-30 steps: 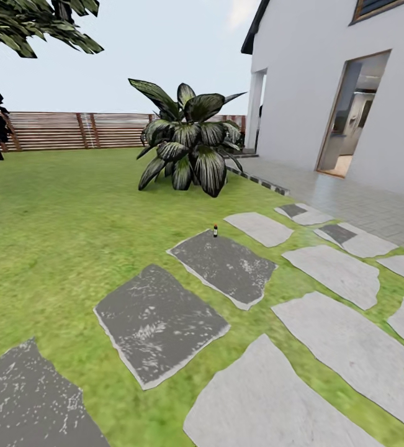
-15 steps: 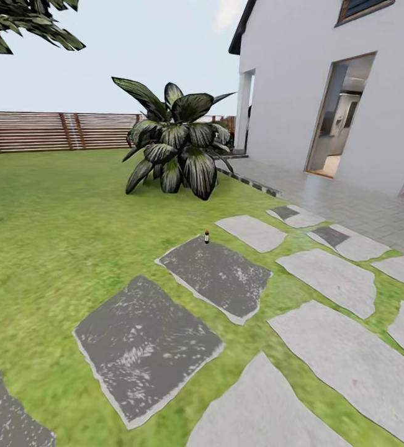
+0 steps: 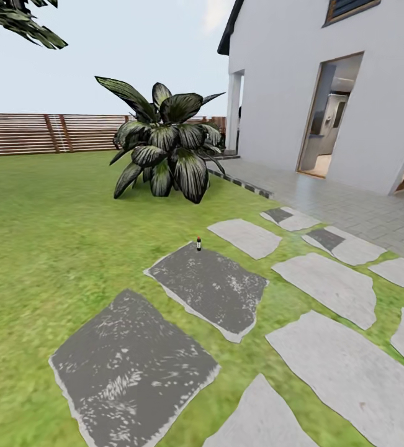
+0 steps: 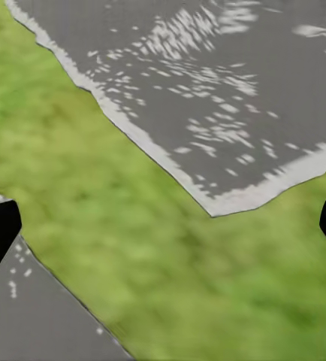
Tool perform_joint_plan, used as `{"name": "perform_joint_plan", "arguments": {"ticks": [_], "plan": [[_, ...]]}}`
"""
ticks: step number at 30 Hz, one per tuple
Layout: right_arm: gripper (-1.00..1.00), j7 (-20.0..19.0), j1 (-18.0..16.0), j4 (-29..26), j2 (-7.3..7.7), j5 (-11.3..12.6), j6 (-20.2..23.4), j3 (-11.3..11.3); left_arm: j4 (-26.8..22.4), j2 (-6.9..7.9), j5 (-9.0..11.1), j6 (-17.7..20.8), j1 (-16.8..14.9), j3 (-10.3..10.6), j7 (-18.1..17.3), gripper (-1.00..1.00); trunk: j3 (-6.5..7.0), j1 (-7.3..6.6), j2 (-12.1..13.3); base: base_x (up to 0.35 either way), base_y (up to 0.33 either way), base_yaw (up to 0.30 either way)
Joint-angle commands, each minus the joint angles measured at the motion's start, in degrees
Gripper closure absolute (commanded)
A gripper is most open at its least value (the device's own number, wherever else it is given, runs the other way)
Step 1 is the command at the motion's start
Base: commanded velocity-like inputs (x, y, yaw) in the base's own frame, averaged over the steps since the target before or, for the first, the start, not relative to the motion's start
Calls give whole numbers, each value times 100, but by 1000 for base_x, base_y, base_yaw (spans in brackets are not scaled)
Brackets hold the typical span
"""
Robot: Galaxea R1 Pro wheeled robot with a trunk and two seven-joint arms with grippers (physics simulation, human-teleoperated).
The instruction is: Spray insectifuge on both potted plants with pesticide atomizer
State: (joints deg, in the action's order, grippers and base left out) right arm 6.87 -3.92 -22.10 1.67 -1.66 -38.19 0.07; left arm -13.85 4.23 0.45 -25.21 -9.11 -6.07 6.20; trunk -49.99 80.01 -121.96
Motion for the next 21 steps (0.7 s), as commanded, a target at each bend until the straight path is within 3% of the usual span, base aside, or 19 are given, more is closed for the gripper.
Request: {"name": "perform_joint_plan", "arguments": {"ticks": [1,21], "plan": [[-100,24,-3,4,0,-19,-13,2,5,-1,5,-19,-3,-8,4,-100,-5,3,-2,339,0,-1],[-100,25,-3,4,0,-19,-13,2,5,-1,-1,-19,-5,-9,3,-100,-5,3,-2,339,0,0]]}}
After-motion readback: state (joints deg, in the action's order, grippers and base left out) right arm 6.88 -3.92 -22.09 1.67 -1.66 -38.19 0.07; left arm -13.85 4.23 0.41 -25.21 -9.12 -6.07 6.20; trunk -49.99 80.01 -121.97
